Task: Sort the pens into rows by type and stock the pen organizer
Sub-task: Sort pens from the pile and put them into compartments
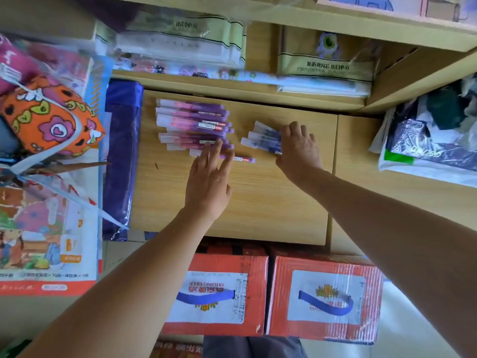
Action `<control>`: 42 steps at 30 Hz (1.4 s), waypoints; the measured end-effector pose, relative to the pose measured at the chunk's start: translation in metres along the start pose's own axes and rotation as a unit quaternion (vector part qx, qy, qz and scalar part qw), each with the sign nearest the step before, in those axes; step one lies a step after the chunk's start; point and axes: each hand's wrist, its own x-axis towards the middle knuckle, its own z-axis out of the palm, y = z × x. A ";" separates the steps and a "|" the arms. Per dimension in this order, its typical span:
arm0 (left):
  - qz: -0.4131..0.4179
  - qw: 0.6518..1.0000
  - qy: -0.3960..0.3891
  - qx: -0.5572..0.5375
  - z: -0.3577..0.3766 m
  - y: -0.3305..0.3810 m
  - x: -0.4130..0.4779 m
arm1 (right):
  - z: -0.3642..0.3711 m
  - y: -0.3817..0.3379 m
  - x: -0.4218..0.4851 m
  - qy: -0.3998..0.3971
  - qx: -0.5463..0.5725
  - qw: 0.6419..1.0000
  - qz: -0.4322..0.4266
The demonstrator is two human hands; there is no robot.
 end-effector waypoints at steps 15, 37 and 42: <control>-0.008 0.994 0.105 -0.025 0.001 0.029 -0.004 | 0.006 0.007 -0.031 -0.139 0.149 0.977 0.062; -0.204 0.805 -0.122 -0.543 -0.062 0.185 -0.064 | -0.064 0.053 -0.197 -0.171 0.539 0.824 0.041; -0.170 0.783 -0.179 -0.571 -0.068 0.233 -0.082 | -0.065 0.086 -0.245 -0.124 0.581 0.793 0.134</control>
